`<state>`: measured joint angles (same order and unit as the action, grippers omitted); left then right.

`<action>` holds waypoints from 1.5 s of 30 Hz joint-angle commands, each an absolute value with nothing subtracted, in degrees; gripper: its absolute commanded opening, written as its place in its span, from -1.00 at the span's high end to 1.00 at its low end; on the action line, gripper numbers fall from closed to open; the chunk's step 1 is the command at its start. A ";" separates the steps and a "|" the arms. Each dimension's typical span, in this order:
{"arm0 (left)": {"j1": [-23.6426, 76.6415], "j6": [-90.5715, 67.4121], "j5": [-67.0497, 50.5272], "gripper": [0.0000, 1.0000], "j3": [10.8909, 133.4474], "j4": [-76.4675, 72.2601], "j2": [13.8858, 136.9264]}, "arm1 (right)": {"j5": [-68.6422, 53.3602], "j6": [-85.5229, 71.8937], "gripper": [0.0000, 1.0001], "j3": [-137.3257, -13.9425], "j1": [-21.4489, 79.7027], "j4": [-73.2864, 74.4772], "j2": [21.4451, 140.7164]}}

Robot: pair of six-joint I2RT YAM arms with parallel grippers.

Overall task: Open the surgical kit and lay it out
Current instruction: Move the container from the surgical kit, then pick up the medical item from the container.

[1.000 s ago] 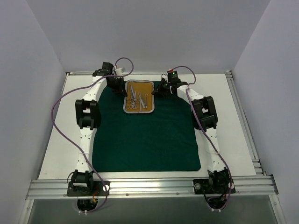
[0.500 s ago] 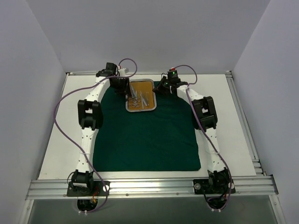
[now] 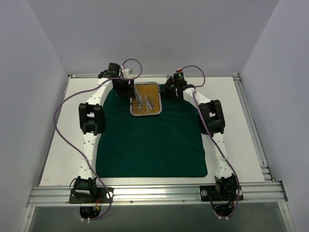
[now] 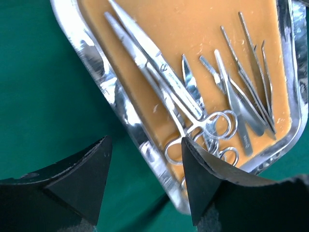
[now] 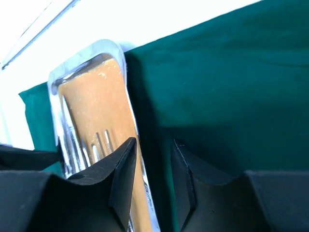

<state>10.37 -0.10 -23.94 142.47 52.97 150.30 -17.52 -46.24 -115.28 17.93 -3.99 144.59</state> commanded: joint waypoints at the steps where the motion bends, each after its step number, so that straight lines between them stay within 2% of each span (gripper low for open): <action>1: 9.06 2.37 -22.24 -0.37 140.55 52.47 142.48 | -12.93 -42.02 0.38 -114.53 17.58 -1.67 138.43; 7: 5.90 4.48 -22.15 -0.38 132.99 51.95 136.42 | -9.23 -36.57 0.38 -108.12 17.58 -0.18 131.93; 9: 4.84 5.18 -21.19 -0.38 127.02 50.63 134.57 | -8.96 -35.25 0.40 -104.34 17.49 -0.18 129.47; 18: 0.27 6.68 -18.10 -0.32 105.14 44.39 126.83 | -18.72 -38.14 0.44 -94.93 18.89 -8.52 130.43; 24: -3.25 5.19 -21.01 -0.26 102.48 43.51 128.41 | -20.13 -39.20 0.52 -92.55 20.65 -12.66 130.52; 32: -3.25 4.40 -21.71 -0.25 99.68 42.19 128.67 | -18.37 -41.04 0.66 -89.56 21.18 -13.53 129.90; 42: -3.34 4.48 -21.88 -0.25 97.65 41.04 127.18 | -15.56 -40.52 0.67 -88.94 21.27 -11.61 127.80; 45: -3.60 4.75 -22.06 -0.25 98.00 41.04 126.04 | -11.35 -38.42 0.67 -90.87 20.92 -7.48 126.30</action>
<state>-3.07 4.56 -22.46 99.55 40.95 127.02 -16.29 -40.69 -89.56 20.62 -13.76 130.54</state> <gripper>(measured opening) 0.624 0.164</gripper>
